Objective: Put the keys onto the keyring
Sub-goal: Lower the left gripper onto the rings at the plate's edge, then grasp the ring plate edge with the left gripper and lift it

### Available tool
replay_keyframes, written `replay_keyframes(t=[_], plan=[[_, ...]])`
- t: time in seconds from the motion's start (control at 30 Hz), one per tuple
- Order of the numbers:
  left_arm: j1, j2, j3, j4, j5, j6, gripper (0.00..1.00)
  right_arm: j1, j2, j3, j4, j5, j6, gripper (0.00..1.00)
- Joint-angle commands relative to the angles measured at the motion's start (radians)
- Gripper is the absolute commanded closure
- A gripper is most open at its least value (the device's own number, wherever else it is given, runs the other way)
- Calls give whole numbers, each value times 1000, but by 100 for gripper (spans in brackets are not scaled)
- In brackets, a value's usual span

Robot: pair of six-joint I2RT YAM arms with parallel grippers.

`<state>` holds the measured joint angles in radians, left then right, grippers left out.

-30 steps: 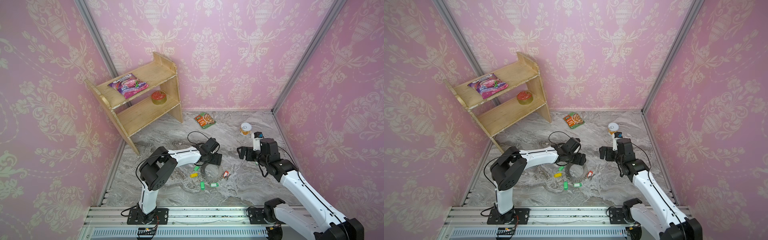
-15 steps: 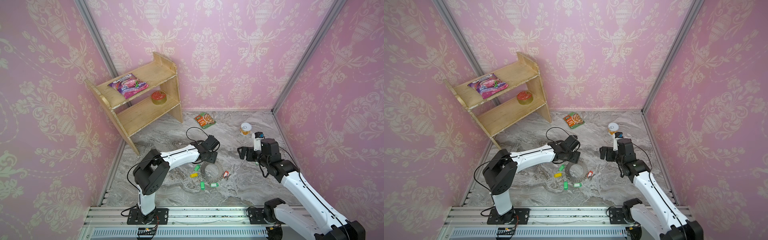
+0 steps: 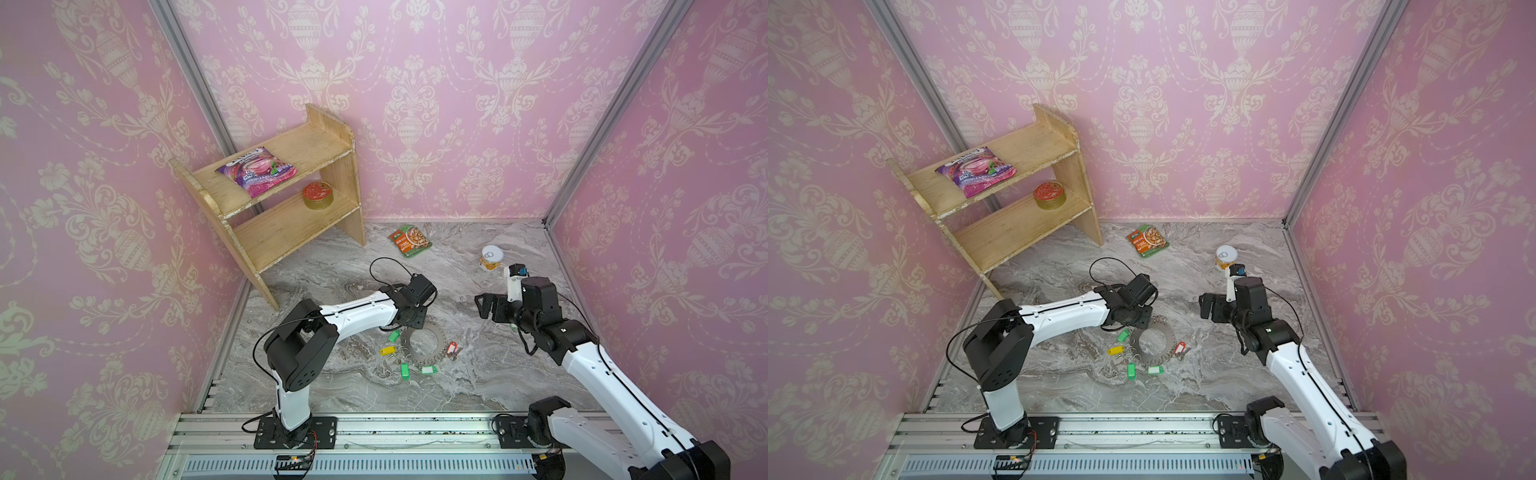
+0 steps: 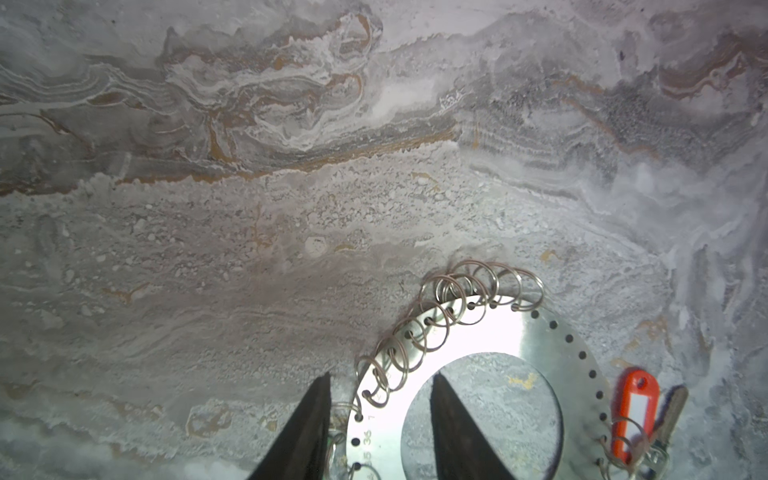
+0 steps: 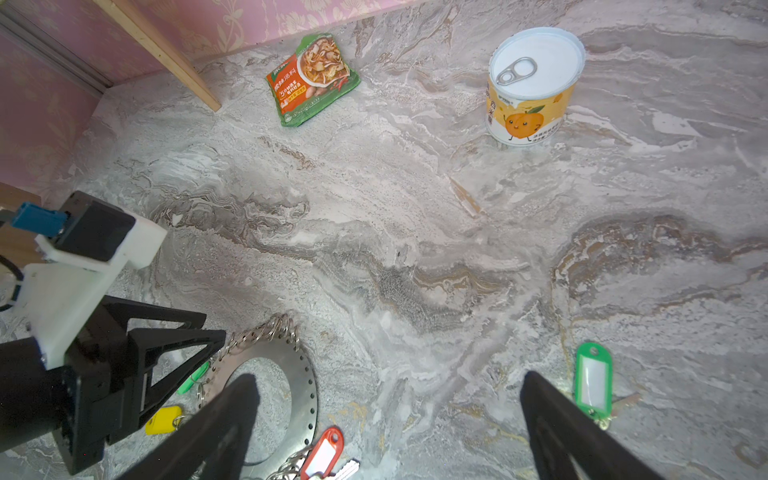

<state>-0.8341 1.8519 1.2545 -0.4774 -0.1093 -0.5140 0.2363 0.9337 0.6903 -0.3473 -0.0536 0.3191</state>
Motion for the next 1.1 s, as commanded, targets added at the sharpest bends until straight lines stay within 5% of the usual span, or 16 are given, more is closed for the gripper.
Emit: replay_keyframes(t=[0.0,1.07], plan=[[3,24,-4,-16,0,-23,60,6,8,31,8,2,13,0],[10,38,-33,-69,-14,-35,83,6,-9,17,5,11,15,0]])
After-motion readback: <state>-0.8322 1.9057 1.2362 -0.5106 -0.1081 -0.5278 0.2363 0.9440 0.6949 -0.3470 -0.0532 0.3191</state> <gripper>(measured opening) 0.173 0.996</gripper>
